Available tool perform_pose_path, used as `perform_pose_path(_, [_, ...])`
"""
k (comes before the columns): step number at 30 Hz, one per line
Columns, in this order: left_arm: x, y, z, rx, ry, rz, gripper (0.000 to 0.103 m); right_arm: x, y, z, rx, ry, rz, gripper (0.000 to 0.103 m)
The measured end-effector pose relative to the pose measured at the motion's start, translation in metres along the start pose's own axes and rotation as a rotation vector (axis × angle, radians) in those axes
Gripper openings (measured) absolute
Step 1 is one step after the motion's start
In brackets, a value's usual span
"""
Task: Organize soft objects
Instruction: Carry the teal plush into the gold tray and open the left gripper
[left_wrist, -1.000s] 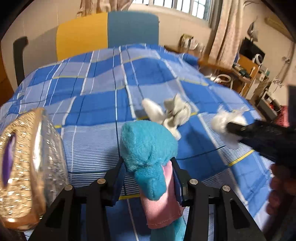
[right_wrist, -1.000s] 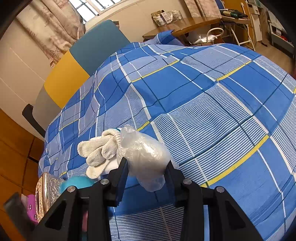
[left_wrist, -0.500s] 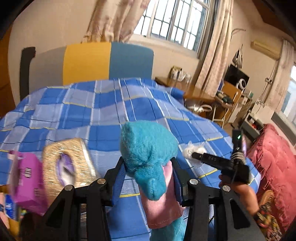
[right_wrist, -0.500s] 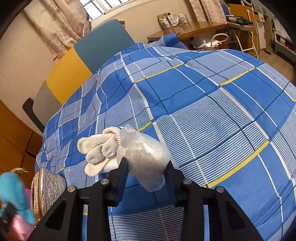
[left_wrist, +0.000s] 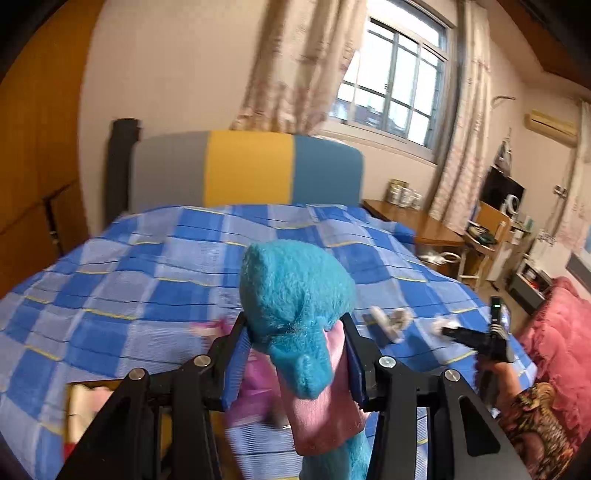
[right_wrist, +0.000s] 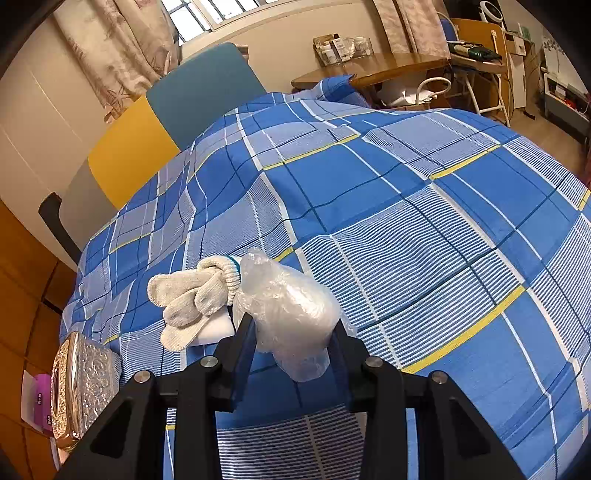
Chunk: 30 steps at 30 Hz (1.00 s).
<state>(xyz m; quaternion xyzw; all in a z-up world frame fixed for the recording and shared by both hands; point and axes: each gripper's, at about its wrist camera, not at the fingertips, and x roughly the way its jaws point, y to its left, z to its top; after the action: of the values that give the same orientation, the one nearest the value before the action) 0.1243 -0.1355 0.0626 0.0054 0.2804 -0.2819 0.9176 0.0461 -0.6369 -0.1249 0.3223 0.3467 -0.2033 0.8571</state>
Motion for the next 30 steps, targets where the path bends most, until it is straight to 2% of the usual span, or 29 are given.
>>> perform_pose_path(4, [-0.018,0.050,-0.017,-0.032,0.012,0.074,0.047,-0.002,0.000,0.000,-0.009,-0.011,-0.016,0.037])
perform_pose_path(9, [-0.019,0.111,-0.059,-0.123,0.112,0.177,0.047,0.000,0.001,-0.001,-0.015,-0.004,-0.034,0.037])
perform_pose_path(14, [-0.001,0.145,-0.107,-0.203,0.224,0.232,0.047,0.002,0.003,-0.001,-0.028,0.001,-0.044,0.037])
perform_pose_path(18, [0.017,0.154,-0.134,-0.232,0.280,0.252,0.047,0.002,0.003,-0.001,-0.031,0.003,-0.056,0.037])
perform_pose_path(21, [0.029,0.154,-0.150,-0.214,0.312,0.282,0.047,0.002,0.003,-0.001,-0.036,-0.001,-0.063,0.037])
perform_pose_path(26, [0.044,0.155,-0.166,-0.191,0.361,0.279,0.049,0.000,0.002,0.000,-0.034,-0.016,-0.065,0.037])
perform_pose_path(29, [0.052,0.155,-0.174,-0.197,0.392,0.289,0.056,0.000,0.002,0.000,-0.032,-0.016,-0.066,0.037])
perform_pose_path(30, [0.052,0.156,-0.175,-0.210,0.395,0.289,0.061,0.000,0.002,0.000,-0.033,-0.017,-0.069,0.037])
